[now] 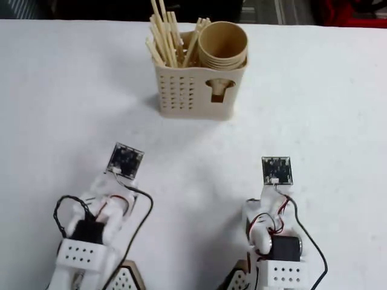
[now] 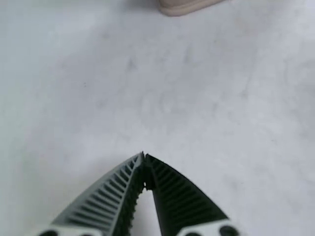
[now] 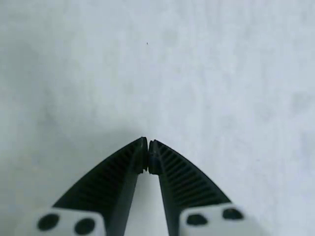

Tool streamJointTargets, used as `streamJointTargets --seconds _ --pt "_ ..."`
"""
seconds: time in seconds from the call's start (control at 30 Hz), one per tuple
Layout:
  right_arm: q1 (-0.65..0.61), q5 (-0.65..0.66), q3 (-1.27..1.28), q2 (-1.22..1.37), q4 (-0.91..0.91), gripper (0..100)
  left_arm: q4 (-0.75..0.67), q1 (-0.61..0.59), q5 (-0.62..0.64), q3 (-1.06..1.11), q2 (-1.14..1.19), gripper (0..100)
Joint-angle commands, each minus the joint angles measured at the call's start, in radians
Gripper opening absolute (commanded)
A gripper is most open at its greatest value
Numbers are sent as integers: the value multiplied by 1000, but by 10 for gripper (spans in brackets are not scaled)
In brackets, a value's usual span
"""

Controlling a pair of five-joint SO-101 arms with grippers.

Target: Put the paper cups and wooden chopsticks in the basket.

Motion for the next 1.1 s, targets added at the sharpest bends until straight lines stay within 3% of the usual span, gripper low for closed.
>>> streamJointTargets --seconds 0.0,0.17,0.4,1.07 --pt "10 6 9 -8 4 22 204 10 6 0 -134 24" --pt "10 6 9 -8 4 22 407 10 9 0 -274 24" --pt "10 6 9 -8 4 22 582 10 9 -3 -386 24" --pt "10 6 9 -8 4 22 594 10 9 -5 -409 24"
